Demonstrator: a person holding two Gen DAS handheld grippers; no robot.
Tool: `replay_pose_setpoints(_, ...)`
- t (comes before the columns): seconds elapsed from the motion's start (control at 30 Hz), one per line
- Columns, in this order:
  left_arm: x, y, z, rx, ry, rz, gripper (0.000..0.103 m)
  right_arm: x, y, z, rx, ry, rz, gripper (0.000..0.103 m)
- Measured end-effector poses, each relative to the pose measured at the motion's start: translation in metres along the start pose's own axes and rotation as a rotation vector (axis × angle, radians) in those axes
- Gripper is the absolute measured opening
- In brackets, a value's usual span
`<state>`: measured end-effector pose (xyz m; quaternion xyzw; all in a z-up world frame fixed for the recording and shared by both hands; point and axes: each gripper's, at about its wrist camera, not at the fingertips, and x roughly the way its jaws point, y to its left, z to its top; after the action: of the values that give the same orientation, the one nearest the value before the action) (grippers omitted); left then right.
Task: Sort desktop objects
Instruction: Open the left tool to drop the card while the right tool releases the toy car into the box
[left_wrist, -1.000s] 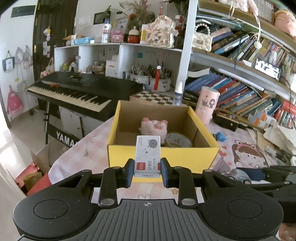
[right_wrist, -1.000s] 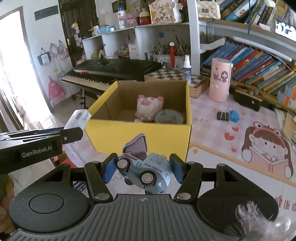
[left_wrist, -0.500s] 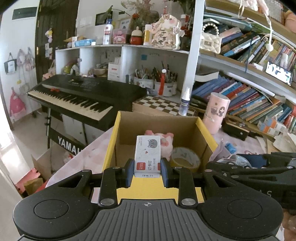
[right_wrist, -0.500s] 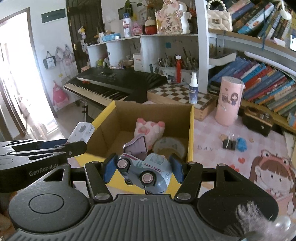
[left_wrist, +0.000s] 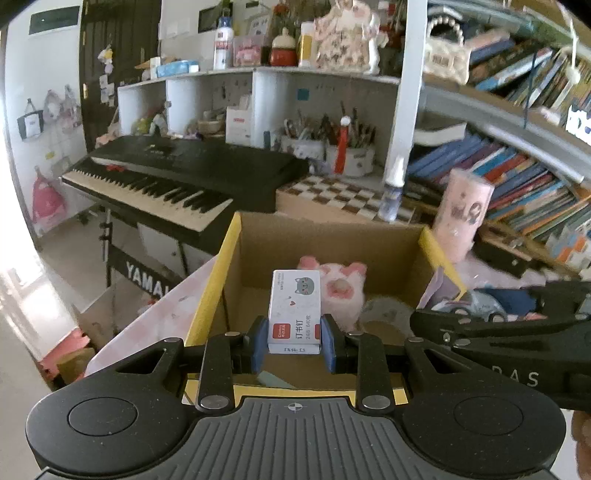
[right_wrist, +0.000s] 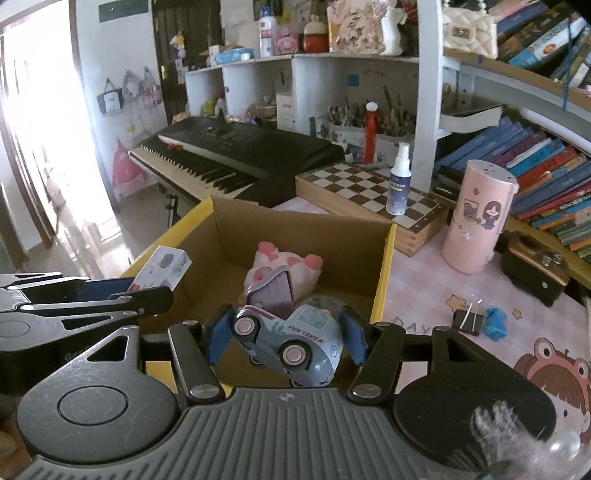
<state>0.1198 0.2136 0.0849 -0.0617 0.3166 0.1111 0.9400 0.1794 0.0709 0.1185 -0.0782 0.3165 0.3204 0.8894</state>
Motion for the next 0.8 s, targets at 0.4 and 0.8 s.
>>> replay_pose_setpoints(0.4,0.024,-0.007,-0.011,0.037,0.079,0.058,0.029,0.040,-0.002,-0.007,-0.140,0.085,0.037,0.059)
replay_pose_setpoints(0.8,0.028,-0.016,-0.011,0.082,0.090,0.096,0.028,0.054,-0.004,-0.009,-0.198,0.134,0.094,0.059)
